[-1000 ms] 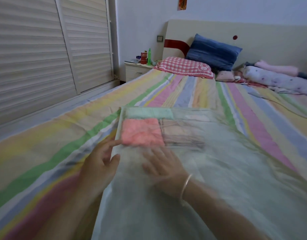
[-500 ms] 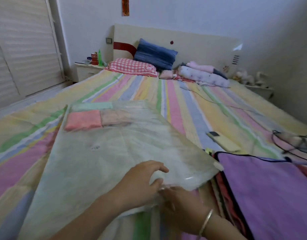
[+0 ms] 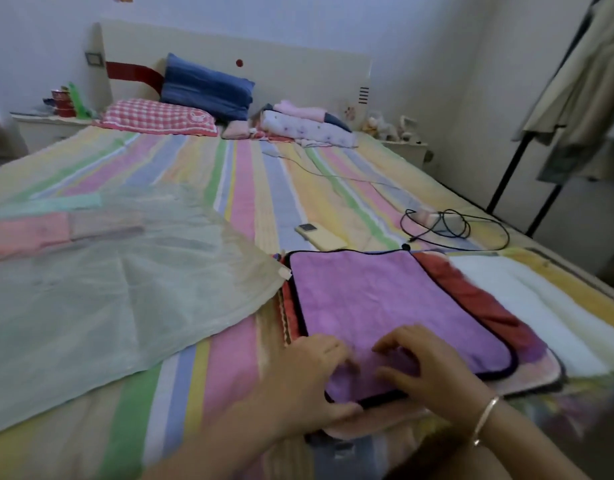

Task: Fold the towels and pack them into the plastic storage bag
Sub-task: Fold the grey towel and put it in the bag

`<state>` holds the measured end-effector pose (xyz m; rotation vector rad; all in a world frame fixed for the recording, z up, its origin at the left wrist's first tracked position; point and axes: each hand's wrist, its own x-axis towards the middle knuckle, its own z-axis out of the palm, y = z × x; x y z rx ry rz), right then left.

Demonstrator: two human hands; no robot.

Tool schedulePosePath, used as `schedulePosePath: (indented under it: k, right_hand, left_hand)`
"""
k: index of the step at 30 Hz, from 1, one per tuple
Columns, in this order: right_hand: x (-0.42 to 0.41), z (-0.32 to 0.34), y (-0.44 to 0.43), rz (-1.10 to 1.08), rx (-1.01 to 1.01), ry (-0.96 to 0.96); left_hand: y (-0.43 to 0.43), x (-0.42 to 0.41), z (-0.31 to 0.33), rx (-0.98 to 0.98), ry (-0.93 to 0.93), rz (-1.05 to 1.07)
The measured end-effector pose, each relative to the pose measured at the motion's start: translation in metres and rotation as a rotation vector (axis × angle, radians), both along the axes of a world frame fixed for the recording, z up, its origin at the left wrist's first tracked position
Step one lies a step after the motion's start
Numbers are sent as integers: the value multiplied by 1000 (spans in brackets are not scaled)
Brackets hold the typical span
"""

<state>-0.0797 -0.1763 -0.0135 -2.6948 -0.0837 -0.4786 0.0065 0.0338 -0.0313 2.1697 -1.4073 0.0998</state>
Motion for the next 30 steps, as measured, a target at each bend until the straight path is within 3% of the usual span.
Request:
schedulePosePath:
  k: [6, 15, 18, 22, 25, 30]
  right_hand:
    - [-9, -1, -11, 191, -126, 76]
    - [-10, 2, -17, 55, -232, -68]
    - [-12, 2, -34, -86, -283, -113]
    - [-18, 10, -69, -374, -128, -15]
    - [-21, 9, -92, -395, 82, 0]
    - [-23, 15, -113, -273, 450, -101]
  left_hand:
    - [3, -1, 2, 51, -66, -22]
    - [6, 6, 10, -241, 190, 175]
    - [-1, 9, 8, -326, 226, 259]
    - [3, 13, 8, -245, 298, 232]
    - [9, 13, -1, -179, 197, 202]
    - [1, 6, 12, -480, 329, 347]
